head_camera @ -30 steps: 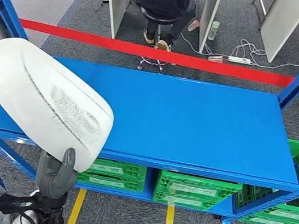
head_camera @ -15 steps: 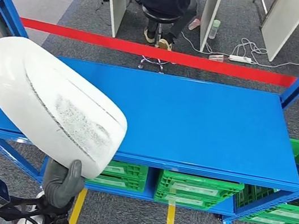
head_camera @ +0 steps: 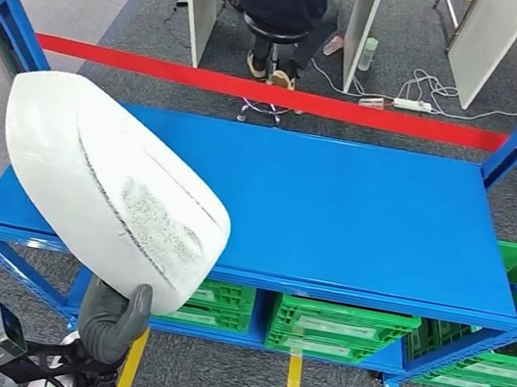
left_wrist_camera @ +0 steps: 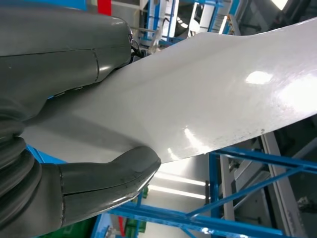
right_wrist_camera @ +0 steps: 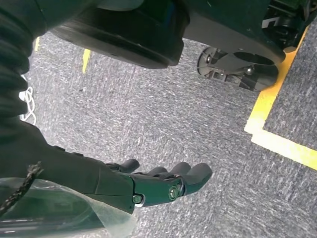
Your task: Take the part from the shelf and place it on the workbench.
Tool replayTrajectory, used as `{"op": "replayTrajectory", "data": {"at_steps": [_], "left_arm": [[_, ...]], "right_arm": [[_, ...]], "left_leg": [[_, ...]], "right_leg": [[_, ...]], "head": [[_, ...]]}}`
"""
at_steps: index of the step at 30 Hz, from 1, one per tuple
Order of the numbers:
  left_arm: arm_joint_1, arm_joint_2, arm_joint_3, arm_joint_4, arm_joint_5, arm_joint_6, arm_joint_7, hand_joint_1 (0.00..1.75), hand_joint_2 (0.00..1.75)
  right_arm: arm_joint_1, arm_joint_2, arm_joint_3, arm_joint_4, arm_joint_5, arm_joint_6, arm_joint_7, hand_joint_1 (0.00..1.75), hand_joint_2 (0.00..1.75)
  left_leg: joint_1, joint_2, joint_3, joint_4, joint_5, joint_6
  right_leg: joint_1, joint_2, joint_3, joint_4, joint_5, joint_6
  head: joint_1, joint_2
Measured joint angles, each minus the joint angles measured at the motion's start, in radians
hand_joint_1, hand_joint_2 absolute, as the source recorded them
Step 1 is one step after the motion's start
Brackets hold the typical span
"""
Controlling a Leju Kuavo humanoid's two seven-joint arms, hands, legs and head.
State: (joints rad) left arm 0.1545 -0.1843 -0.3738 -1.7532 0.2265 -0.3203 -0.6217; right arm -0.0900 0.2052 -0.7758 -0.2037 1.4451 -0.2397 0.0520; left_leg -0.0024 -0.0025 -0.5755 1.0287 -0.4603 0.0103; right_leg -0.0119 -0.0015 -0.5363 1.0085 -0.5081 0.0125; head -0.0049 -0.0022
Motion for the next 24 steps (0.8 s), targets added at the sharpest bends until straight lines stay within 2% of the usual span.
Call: {"op": "replayTrajectory", "data": {"at_steps": [2,3,4,6,7,8,9,11,12,13,14,17,18,19,21,22,23,24], "left_arm": [[-0.001,0.000,0.000,0.001,-0.003,0.004,0.003,1.75,1.75],[-0.001,0.000,0.000,0.001,-0.005,0.005,0.005,1.75,1.75],[-0.002,-0.001,0.000,0.001,-0.006,0.007,0.005,1.75,1.75],[-0.002,-0.001,0.000,0.002,-0.008,0.013,0.005,1.75,1.75],[-0.002,-0.001,0.000,0.003,-0.010,0.016,0.006,1.75,1.75],[-0.002,-0.001,0.000,0.003,-0.012,0.019,0.006,1.75,1.75],[-0.002,-0.001,0.000,0.003,-0.014,0.022,0.006,1.75,1.75],[-0.002,-0.001,0.000,0.003,-0.018,0.025,0.005,1.75,1.75],[-0.002,-0.001,0.000,0.003,-0.021,0.027,0.003,1.75,1.75],[-0.002,-0.001,0.000,0.003,-0.025,0.029,0.001,1.75,1.75],[-0.002,-0.001,0.000,0.003,-0.029,0.031,-0.002,1.75,1.75],[-0.002,-0.001,0.000,0.003,-0.037,0.033,-0.006,1.75,1.75],[-0.002,-0.001,0.000,0.003,-0.038,0.033,-0.008,1.75,1.75],[-0.002,0.000,0.000,0.003,-0.041,0.033,-0.013,1.75,1.75],[-0.001,0.001,0.000,0.003,-0.049,0.032,-0.033,1.75,1.75],[-0.001,0.002,0.000,0.003,-0.053,0.032,-0.043,1.75,1.75],[-0.001,0.003,0.000,0.003,-0.056,0.031,-0.049,1.75,1.75],[-0.001,0.004,0.000,0.003,-0.057,0.032,-0.052,1.75,1.75]], "right_arm": [[0.000,0.000,0.000,0.000,0.000,-0.004,0.001,0.00,1.75],[0.000,0.000,0.000,0.000,-0.001,-0.005,0.001,0.00,1.75],[-0.002,0.000,0.000,0.000,-0.001,-0.007,0.001,0.00,1.75],[-0.007,0.000,0.000,0.000,-0.002,-0.009,0.001,0.00,1.75],[-0.009,0.000,0.000,0.000,-0.002,-0.009,0.001,0.00,1.75],[-0.010,0.000,0.000,0.000,-0.002,-0.010,0.001,0.00,1.75],[-0.010,0.000,0.000,0.000,-0.002,-0.011,0.002,0.00,1.75],[-0.004,-0.001,0.000,0.000,-0.002,-0.013,0.004,0.00,1.75],[-0.001,-0.001,0.000,0.000,-0.001,-0.014,0.004,0.00,1.75],[0.002,-0.002,0.000,0.000,0.000,-0.016,0.005,0.00,1.75],[0.004,-0.002,-0.001,0.000,0.000,-0.017,0.004,0.00,1.75],[0.007,-0.002,-0.001,0.000,0.000,-0.019,0.001,0.00,1.75],[0.007,-0.002,-0.001,-0.001,0.000,-0.020,0.001,0.00,1.75],[0.008,-0.002,-0.001,-0.001,0.001,-0.020,0.001,0.00,1.75],[0.011,-0.003,-0.002,-0.001,0.002,-0.020,0.000,0.00,1.75],[0.012,-0.003,-0.002,-0.001,0.002,-0.020,-0.001,0.00,1.75],[0.013,-0.003,-0.002,-0.002,0.002,-0.020,-0.002,0.00,1.75],[0.013,-0.004,-0.002,-0.002,0.002,-0.020,-0.002,0.00,1.75]], "left_leg": [[0.004,0.002,-0.003,-0.011,0.004,0.010],[0.006,0.003,-0.005,-0.016,0.009,0.017],[0.008,0.005,-0.008,-0.020,0.014,0.023],[0.006,0.010,-0.020,-0.019,0.022,0.029],[0.004,0.012,-0.027,-0.019,0.027,0.030],[0.003,0.013,-0.033,-0.019,0.032,0.031],[0.002,0.013,-0.039,-0.019,0.036,0.030],[0.000,0.011,-0.047,-0.018,0.044,0.025],[-0.001,0.010,-0.050,-0.017,0.048,0.021],[-0.003,0.010,-0.053,-0.016,0.053,0.016],[-0.005,0.010,-0.055,-0.015,0.058,0.010],[-0.004,0.010,-0.060,-0.011,0.063,-0.009],[-0.002,0.009,-0.065,0.004,0.045,-0.015],[0.000,0.008,-0.077,0.040,0.013,-0.022],[0.004,0.007,-0.116,0.167,-0.069,-0.033],[0.006,0.007,-0.133,0.228,-0.096,-0.037],[0.007,0.007,-0.138,0.263,-0.104,-0.038],[0.007,0.007,-0.127,0.260,-0.091,-0.037]], "right_leg": [[0.000,-0.002,-0.007,0.005,-0.009,0.010],[0.000,-0.001,-0.016,0.025,-0.030,0.014],[0.000,-0.001,-0.031,0.064,-0.063,0.017],[0.000,-0.001,-0.075,0.188,-0.141,0.020],[0.000,-0.001,-0.088,0.240,-0.163,0.022],[0.000,-0.001,-0.088,0.263,-0.167,0.022],[0.000,-0.001,-0.068,0.244,-0.150,0.021],[0.001,-0.002,0.016,0.112,-0.095,0.016],[0.001,-0.001,0.059,0.042,-0.077,0.012],[0.002,0.000,0.087,-0.008,-0.068,0.010],[0.004,0.001,0.096,-0.031,-0.069,0.007],[0.002,0.001,0.083,-0.036,-0.060,-0.007],[0.000,-0.001,0.080,-0.038,-0.055,-0.014],[-0.002,-0.004,0.078,-0.039,-0.050,-0.019],[-0.001,-0.007,0.071,-0.038,-0.043,-0.025],[0.000,-0.008,0.069,-0.037,-0.040,-0.025],[0.000,-0.008,0.069,-0.035,-0.038,-0.025],[0.000,-0.008,0.069,-0.034,-0.036,-0.025]], "head": [[0.001,0.000],[0.002,0.000],[0.004,0.000],[0.006,0.000],[0.006,0.000],[0.006,0.000],[0.006,0.000],[0.006,0.000],[0.006,0.000],[0.005,0.000],[0.005,0.000],[0.004,0.000],[0.003,0.000],[0.002,0.000],[0.000,0.000],[0.000,0.000],[0.000,0.000],[0.000,0.000]]}}
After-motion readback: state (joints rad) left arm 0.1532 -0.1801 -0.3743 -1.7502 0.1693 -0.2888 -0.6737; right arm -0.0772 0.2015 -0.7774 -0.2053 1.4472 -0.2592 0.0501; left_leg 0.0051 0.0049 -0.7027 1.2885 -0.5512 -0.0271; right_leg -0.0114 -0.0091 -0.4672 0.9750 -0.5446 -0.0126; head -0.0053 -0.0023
